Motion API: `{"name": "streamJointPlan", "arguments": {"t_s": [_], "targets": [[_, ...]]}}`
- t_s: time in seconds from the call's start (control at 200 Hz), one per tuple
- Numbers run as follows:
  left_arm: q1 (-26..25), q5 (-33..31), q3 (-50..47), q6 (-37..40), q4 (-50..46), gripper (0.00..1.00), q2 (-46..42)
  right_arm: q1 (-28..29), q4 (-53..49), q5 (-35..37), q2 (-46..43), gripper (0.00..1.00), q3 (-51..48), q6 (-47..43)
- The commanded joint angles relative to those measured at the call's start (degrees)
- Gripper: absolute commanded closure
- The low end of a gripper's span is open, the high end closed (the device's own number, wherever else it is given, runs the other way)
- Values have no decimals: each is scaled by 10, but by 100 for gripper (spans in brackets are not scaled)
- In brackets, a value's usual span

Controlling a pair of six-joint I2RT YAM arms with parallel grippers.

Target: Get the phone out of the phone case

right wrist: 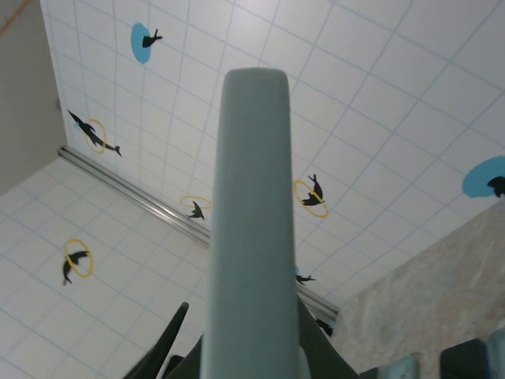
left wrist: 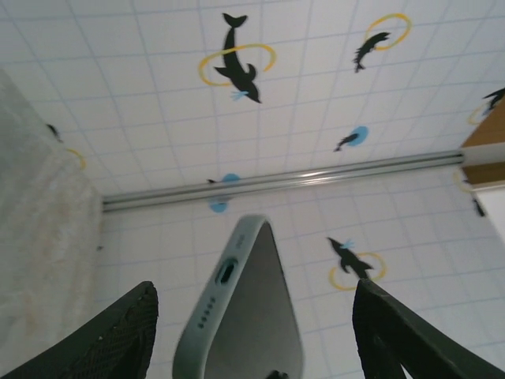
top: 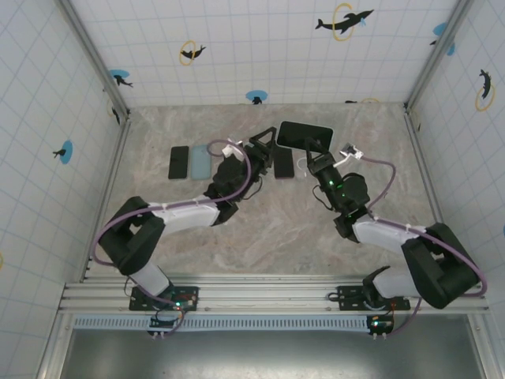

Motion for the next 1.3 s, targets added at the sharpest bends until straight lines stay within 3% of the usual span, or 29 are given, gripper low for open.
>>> {"name": "streamJointPlan", "arguments": {"t_s": [0.0,0.21,0.29,0.465,0.641,0.811,1.011,1.136,1.296], "targets": [[30,78,40,91,-179,33,-43,-29,-65,-72,-30,100,38,-79],[93,238,151,272,-337,34,-30,-79,-184,-214,-42,100,74,-196],[102,315,192,371,-363,35,-15,-83,-262,-259,-45,100,100,-280],[122,446,312,616,-559,35,29,-108,-356,-354,-47,100,118,-407],[140,491,385,885,-773,39,52,-121,-434,-438,-45,100,134,-562],[142,526,414,1088,-922,40,57,-119,-537,-497,-44,100,150,-717],[142,555,429,1216,-1009,39,57,-97,-636,-525,-36,100,184,-835],[142,569,417,1234,-1014,37,55,-86,-666,-546,-32,100,199,-864],[132,597,427,1245,-1023,41,66,-61,-685,-555,-23,100,218,-887]]}}
